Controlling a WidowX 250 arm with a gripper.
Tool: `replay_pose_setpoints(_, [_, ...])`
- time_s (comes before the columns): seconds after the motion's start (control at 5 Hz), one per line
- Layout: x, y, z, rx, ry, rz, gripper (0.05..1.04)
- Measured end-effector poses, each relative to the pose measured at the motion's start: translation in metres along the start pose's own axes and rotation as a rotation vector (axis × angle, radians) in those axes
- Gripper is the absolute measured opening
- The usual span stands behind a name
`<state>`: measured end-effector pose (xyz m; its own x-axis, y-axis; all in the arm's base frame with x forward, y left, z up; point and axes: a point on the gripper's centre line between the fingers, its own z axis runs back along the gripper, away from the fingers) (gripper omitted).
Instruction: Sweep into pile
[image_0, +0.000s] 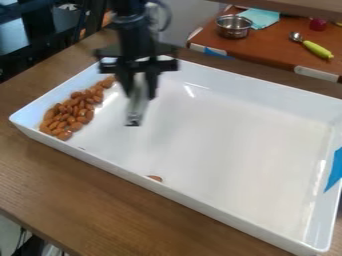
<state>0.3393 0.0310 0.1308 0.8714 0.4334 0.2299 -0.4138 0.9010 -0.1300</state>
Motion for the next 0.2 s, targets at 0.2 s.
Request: replay_pose_setpoints(0.2, [-0.0116,-0.0353,-0.0007,-0.018,-0.018,-0.089,0.378])
